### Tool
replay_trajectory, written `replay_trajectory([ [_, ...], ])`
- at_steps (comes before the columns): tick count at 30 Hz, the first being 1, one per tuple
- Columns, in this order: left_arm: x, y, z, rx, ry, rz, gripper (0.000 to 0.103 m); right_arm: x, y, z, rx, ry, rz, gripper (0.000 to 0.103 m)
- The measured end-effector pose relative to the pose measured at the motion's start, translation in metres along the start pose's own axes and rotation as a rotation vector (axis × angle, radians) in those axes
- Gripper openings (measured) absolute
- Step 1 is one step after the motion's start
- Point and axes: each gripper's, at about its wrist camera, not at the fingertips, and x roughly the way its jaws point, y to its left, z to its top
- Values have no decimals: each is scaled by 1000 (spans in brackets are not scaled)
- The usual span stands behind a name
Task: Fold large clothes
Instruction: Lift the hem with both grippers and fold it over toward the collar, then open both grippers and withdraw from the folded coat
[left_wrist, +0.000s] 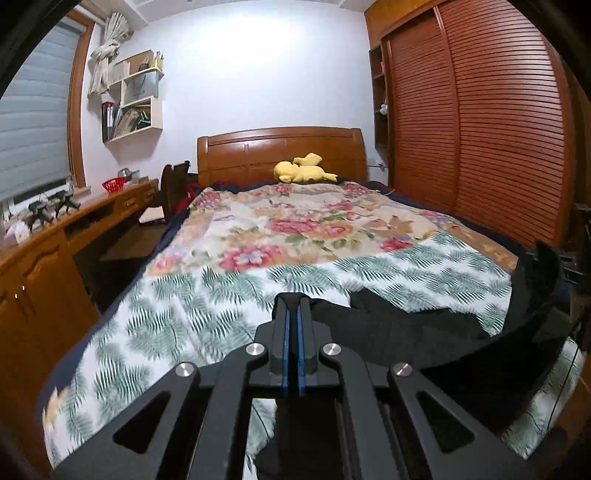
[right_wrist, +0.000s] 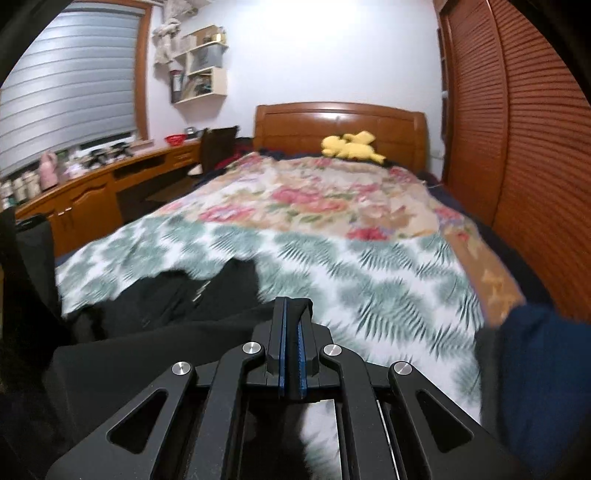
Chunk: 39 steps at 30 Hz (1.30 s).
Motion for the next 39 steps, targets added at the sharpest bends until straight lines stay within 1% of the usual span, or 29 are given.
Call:
replay_trajectory([
  [3,30,8,21,16,0,29,1,43,-14,29,-3,2,-62,2],
  [4,40,11,26,21,1,33,1,53,-18,34,0,6,-76,2],
  [8,79,21,36,14,32,25,2,104,-34,54,16,34,-143,2],
  [10,97,23,33,19,70,9,2,127,-38,56,16,58,-190,2],
  [11,108,24,29,18,105,-7,3,137,-39,54,22,75,-201,2],
  [12,115,24,24,15,128,-18,3,148,-42,50,38,103,-199,3],
  [14,122,23,13,30,152,-12,9,163,-45,42,64,143,-175,5],
  [16,124,25,5,41,156,15,24,170,-43,32,68,176,-158,15],
  [17,124,27,1,32,158,15,27,171,-42,28,66,182,-166,35],
  [18,123,29,-3,18,166,5,30,169,-42,23,63,181,-182,45],
  [19,122,31,-7,5,180,-10,32,167,-43,22,65,175,-182,47],
  [20,120,31,-11,1,192,-24,33,162,-44,19,71,171,-175,53],
  [21,117,30,-15,5,196,-32,33,156,-44,16,75,179,-162,54],
  [24,106,25,-30,28,212,-44,35,136,-40,3,64,187,-131,55],
  [29,93,13,-61,46,265,-78,36,101,-30,-22,43,215,-66,55],
  [31,88,8,-75,48,287,-89,36,86,-28,-26,53,209,-39,55],
  [35,80,6,-95,37,316,-92,36,40,-24,-19,70,156,-7,55],
  [39,69,9,-105,7,320,-94,37,-1,-13,-3,26,118,-2,55],
])
